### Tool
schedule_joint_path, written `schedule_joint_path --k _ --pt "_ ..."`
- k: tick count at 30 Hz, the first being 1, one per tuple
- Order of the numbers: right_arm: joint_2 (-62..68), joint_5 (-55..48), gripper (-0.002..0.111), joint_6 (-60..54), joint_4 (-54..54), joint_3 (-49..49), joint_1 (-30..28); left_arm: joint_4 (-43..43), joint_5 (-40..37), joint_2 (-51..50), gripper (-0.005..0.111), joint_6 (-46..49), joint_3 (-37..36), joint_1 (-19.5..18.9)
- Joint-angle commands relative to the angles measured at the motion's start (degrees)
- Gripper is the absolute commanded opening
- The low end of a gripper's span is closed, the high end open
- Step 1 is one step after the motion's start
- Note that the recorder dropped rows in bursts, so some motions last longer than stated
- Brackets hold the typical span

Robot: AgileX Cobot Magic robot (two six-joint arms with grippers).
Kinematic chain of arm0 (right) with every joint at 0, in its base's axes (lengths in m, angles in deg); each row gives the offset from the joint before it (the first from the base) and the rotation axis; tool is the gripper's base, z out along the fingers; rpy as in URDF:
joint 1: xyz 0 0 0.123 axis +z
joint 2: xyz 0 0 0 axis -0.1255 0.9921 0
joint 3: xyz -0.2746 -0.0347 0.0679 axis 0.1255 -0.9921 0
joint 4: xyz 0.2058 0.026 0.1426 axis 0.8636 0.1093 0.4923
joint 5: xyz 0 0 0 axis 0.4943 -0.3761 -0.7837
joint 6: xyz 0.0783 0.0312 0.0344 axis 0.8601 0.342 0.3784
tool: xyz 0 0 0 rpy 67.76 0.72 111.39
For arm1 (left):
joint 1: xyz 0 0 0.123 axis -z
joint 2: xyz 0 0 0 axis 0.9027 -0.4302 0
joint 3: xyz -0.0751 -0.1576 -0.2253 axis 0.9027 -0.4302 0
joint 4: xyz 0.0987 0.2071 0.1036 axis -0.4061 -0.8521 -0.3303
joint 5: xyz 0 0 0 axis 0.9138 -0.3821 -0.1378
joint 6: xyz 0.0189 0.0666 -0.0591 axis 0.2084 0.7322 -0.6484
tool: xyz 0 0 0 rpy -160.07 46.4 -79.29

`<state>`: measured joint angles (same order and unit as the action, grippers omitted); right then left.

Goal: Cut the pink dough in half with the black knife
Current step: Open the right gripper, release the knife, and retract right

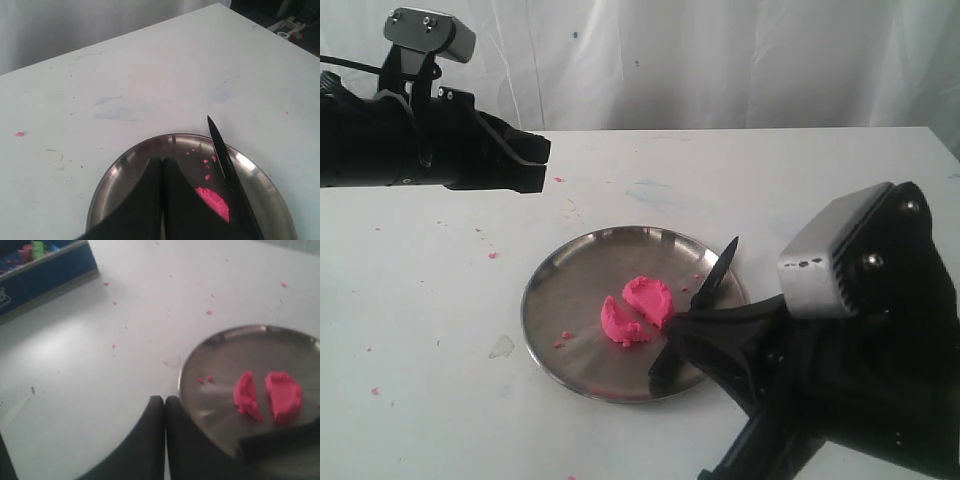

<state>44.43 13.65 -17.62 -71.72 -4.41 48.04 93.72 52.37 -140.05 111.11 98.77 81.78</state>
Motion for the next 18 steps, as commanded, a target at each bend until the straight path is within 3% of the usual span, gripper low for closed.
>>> schedule_joint_path --k 1,18 --pt "0.5 4.8 0.000 -2.1 0.2 -0.1 0.9 0.5 -0.6 0.6 0.000 -0.3 -0.3 0.0" --pt "0.5 4.1 0.000 -2.1 0.1 -0.1 0.9 0.5 -0.6 0.6 0.000 -0.3 -0.3 0.0"
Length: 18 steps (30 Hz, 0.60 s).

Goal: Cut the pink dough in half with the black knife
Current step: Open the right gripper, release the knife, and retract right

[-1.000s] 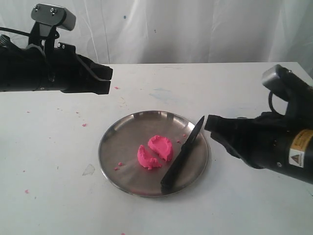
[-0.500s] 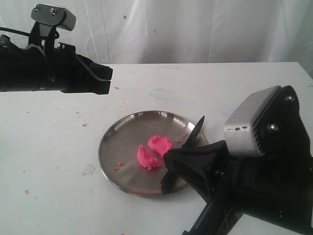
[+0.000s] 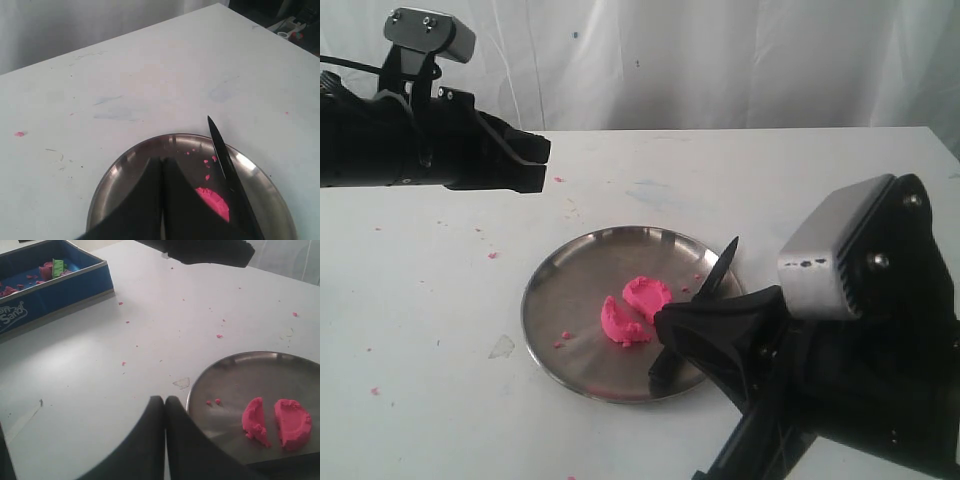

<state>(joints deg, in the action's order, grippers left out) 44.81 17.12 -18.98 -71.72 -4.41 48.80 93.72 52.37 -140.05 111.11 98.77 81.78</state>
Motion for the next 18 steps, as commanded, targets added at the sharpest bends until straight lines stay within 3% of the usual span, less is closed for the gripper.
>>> schedule_joint_path --k 1,12,18 --pt "0.1 0.6 0.000 -0.7 0.1 -0.1 0.2 0.5 -0.6 0.6 0.000 -0.3 -0.3 0.0" --pt "-3.7 0.7 0.000 -0.7 0.1 -0.1 0.4 0.5 -0.6 0.6 0.000 -0.3 -0.3 0.0" --pt "-8.8 -0.4 0.000 -5.7 -1.3 -0.1 -4.2 0.5 -0.6 0.6 0.000 -0.3 -0.3 0.0"
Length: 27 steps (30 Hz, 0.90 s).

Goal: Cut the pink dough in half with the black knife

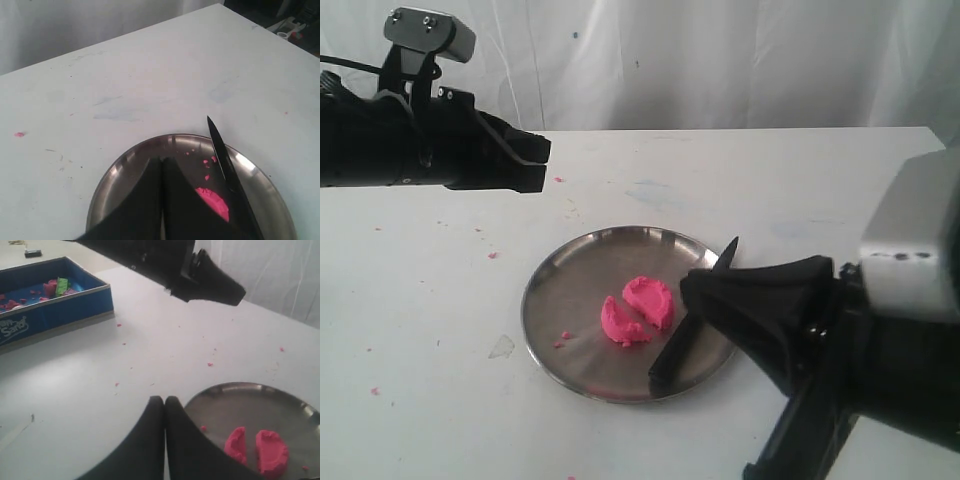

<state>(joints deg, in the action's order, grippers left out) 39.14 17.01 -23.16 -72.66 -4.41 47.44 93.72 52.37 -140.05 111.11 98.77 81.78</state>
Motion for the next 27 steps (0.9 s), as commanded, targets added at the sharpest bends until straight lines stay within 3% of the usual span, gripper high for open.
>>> schedule_joint_path --k 1,11,21,27 --pt "-4.1 -1.5 0.000 -0.4 0.2 -0.1 -3.8 0.5 -0.6 0.6 0.000 -0.3 -0.3 0.0" --pt "-14.4 -5.4 0.000 1.7 1.2 -8.6 -14.3 0.5 -0.6 0.6 0.000 -0.3 -0.3 0.0" --pt "-28.6 4.1 0.000 3.6 1.2 -25.1 -25.5 0.5 -0.6 0.6 0.000 -0.3 -0.3 0.0" --pt "-35.0 0.5 0.000 6.0 1.2 -26.1 -28.6 0.5 -0.6 0.6 0.000 -0.3 -0.3 0.0"
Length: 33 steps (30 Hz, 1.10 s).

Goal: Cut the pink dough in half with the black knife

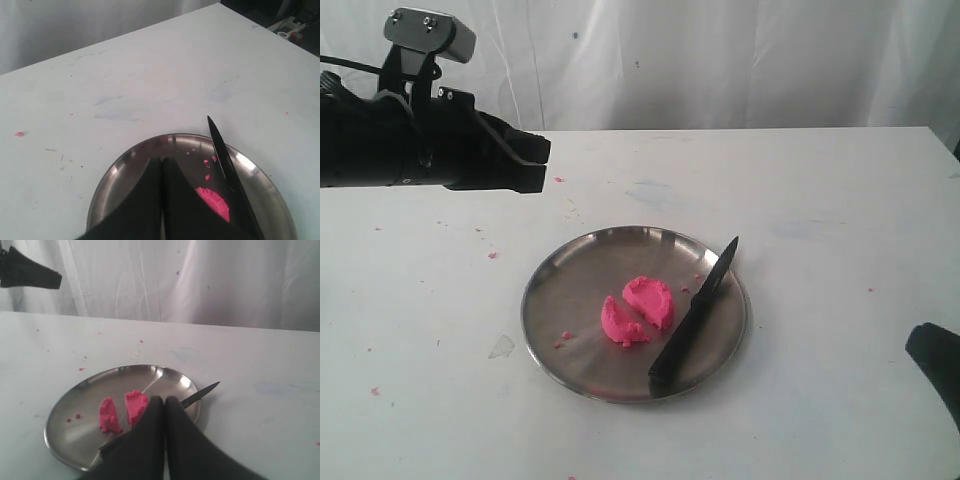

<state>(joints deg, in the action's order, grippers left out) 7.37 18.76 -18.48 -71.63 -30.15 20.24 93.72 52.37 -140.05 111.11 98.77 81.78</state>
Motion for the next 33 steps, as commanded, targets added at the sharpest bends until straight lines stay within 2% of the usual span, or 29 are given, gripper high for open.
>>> schedule_joint_path --k 1,27,30,33 --pt "-3.7 -1.2 0.000 1.3 0.2 -0.3 -1.5 0.5 -0.6 0.6 0.000 -0.3 -0.3 0.0" --pt "-4.8 -1.0 0.000 1.7 0.1 -0.3 -2.1 0.5 0.9 0.9 0.000 -0.3 -1.2 0.1" --pt "-4.8 -1.0 0.000 1.7 0.1 -0.3 -2.1 0.4 4.9 5.3 0.000 -0.3 -5.6 3.3" --pt "-4.8 -1.1 0.000 1.1 0.1 -0.3 -2.1 -2.9 8.0 13.3 0.000 -0.3 -11.7 8.5"
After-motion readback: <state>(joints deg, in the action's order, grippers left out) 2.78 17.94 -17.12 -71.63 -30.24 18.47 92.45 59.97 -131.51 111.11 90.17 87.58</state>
